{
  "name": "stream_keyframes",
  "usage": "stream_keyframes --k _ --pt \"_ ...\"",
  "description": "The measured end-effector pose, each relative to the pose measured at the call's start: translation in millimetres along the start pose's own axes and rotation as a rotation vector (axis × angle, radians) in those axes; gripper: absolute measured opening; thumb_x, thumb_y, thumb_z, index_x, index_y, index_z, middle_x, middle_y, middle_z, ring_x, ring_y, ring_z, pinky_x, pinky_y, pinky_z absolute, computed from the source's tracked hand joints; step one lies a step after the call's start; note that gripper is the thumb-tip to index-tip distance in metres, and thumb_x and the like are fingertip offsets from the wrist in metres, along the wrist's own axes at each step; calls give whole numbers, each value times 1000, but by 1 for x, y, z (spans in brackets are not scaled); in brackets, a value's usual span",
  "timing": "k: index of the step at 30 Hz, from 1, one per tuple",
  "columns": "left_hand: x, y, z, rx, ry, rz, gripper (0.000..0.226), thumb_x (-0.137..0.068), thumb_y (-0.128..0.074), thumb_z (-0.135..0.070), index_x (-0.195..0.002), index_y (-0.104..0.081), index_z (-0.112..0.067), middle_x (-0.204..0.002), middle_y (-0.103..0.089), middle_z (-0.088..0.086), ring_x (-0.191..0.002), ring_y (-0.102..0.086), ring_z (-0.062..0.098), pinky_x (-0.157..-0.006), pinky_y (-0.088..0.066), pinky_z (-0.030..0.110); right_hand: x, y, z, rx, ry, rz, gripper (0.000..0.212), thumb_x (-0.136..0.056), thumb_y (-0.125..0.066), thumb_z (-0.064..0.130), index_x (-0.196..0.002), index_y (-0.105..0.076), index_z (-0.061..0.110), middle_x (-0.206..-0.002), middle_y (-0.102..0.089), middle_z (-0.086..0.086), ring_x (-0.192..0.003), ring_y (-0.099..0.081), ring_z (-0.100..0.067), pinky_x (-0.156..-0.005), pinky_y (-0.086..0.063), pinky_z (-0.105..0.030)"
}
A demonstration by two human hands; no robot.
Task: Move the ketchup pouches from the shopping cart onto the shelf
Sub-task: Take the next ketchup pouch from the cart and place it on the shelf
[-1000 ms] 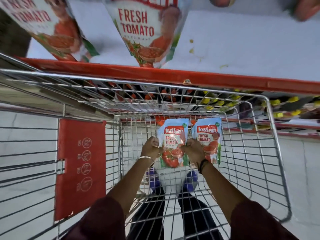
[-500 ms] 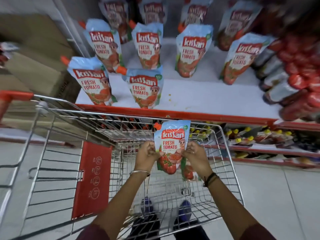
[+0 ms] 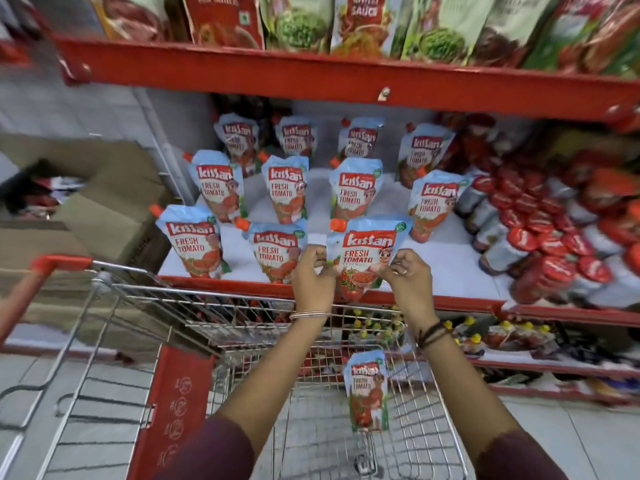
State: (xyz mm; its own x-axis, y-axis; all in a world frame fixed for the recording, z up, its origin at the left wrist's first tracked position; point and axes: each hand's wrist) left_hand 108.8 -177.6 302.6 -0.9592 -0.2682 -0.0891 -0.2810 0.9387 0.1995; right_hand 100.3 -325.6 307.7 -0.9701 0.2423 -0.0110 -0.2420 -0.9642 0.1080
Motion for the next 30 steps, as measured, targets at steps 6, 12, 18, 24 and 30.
stream_keyframes --k 6,12,18,24,30 --pt "-38 -42 -10 14 -16 -92 29 -70 -61 10 -78 -49 -15 -81 -61 8 -80 -60 22 -73 -51 34 -57 11 1 8 11 -30 29 -75 -72 2 -69 -49 18 -76 -61 -13 -76 -60 -24 -63 -50 -27" --pt "-43 -42 11 35 -15 -25 29 -71 -62 12 -78 -52 -14 -82 -64 6 -80 -61 14 -69 -49 10 -55 9 -19 -35 -39 -28 26 -76 -70 1 -72 -54 21 -79 -64 -8 -79 -59 -24 -74 -51 -37" --pt "-54 -43 23 27 -36 -10 31 -72 -60 13 -78 -50 -16 -83 -63 6 -83 -61 18 -74 -51 17 -65 4 -24 -24 -42 -21 28 -75 -70 0 -71 -53 21 -77 -64 -3 -76 -62 -16 -75 -53 -34" --pt "-49 -41 33 14 -12 10 47 -72 -59 14 -70 -47 -31 -75 -61 -6 -74 -61 -2 -68 -48 3 -59 4 -35 21 -31 -10 25 -76 -71 3 -73 -54 22 -82 -67 0 -80 -64 -14 -70 -56 -22" --pt "-46 -38 40 32 -7 50 33 -72 -59 14 -77 -51 -18 -76 -60 -8 -71 -59 -13 -68 -48 5 -53 7 -45 36 -32 20 22 -78 -70 6 -97 -59 4 -96 -69 -7 -93 -66 -19 -74 -55 -17"
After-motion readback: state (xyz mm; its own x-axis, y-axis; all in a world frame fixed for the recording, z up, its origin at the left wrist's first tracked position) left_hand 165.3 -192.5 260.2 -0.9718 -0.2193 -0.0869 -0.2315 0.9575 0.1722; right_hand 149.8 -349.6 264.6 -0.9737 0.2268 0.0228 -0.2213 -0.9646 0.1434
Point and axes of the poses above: each hand's wrist, its own x-axis away from the middle knuckle, its own y-axis out of the back of the hand, z = x × y
